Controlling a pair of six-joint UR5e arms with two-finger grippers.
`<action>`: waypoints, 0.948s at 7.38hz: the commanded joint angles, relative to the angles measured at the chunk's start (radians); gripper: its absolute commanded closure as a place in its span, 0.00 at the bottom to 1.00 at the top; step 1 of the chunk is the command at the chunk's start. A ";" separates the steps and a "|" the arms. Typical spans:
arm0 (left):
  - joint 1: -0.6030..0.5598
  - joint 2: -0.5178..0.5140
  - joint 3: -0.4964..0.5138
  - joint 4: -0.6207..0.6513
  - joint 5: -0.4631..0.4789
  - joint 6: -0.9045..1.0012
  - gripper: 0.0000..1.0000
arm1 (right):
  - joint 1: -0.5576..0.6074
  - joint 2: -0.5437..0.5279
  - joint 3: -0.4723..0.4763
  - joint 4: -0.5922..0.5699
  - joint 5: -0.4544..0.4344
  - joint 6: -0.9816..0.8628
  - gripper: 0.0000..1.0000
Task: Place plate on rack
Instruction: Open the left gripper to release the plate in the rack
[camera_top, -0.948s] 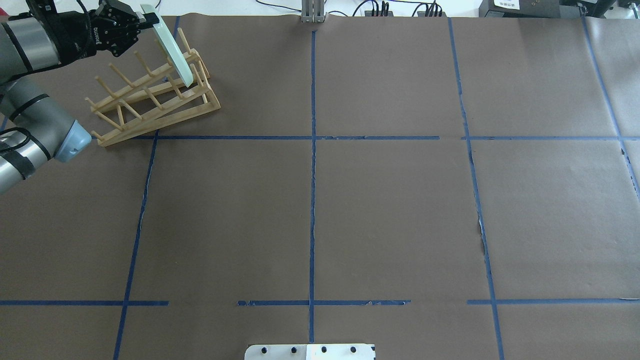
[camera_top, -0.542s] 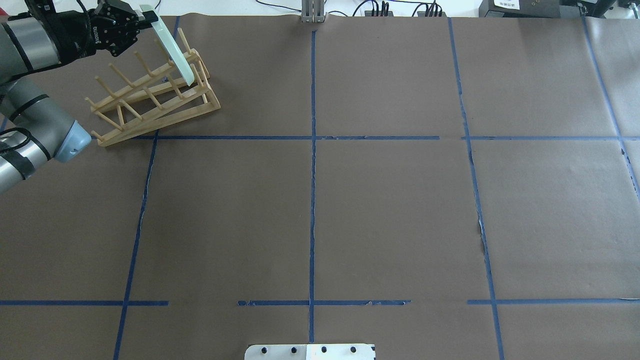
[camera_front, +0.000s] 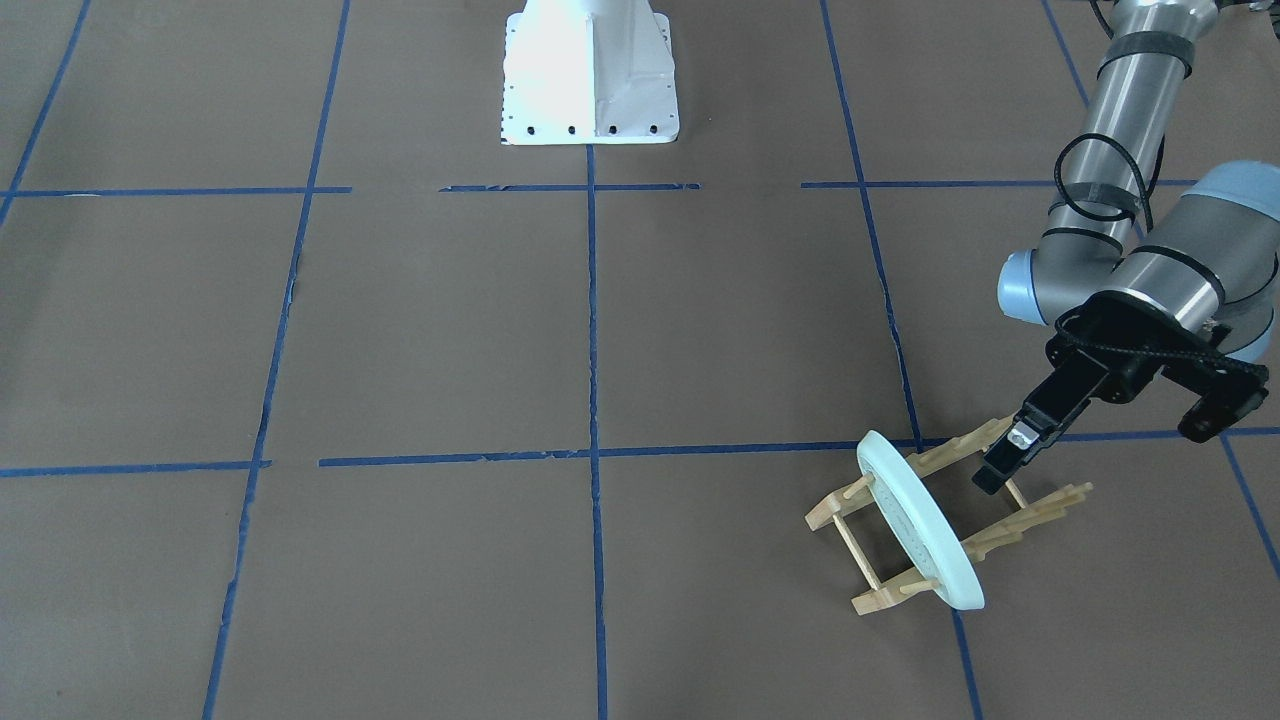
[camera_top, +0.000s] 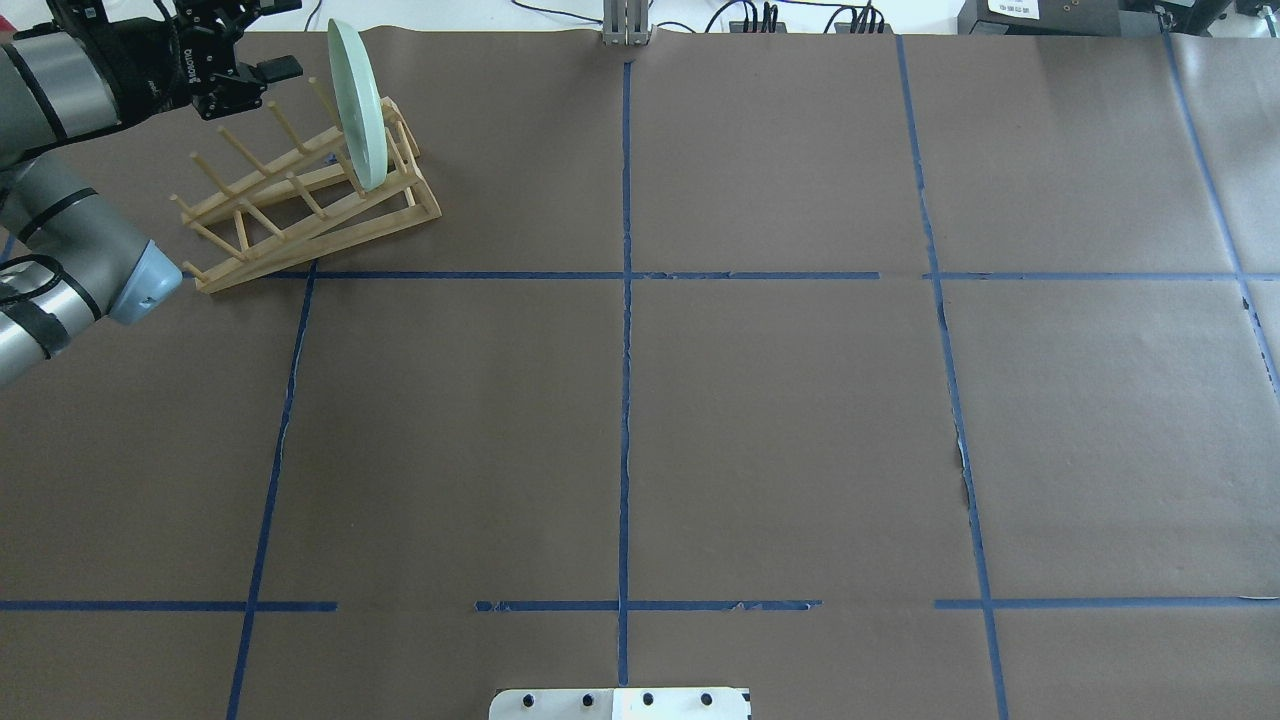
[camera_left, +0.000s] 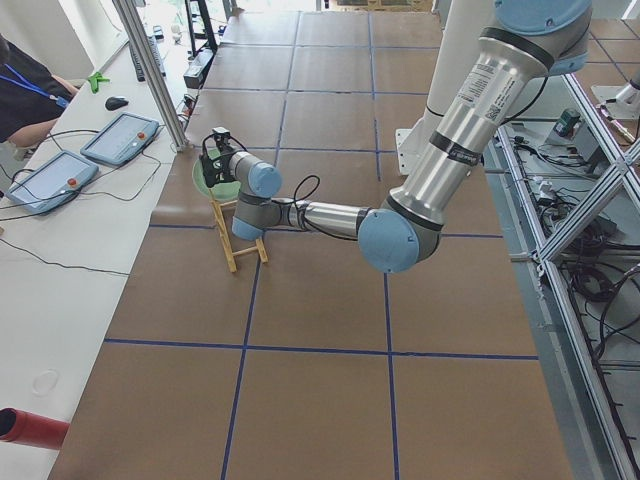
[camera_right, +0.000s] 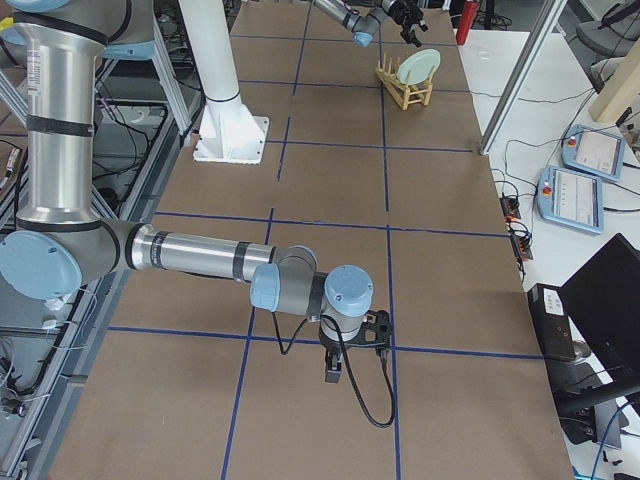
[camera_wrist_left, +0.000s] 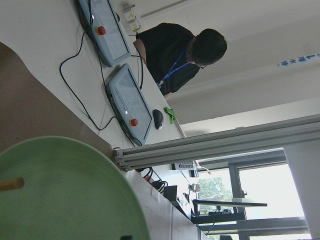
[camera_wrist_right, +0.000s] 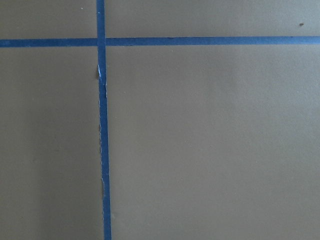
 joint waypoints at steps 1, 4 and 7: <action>0.002 0.001 0.000 0.000 0.000 0.000 0.00 | 0.000 0.000 0.000 0.001 0.000 0.000 0.00; -0.008 0.046 -0.049 0.040 -0.001 0.235 0.00 | 0.000 0.000 0.000 0.001 0.000 0.000 0.00; -0.066 0.203 -0.271 0.306 -0.039 0.634 0.00 | 0.000 0.000 0.001 -0.001 0.000 0.000 0.00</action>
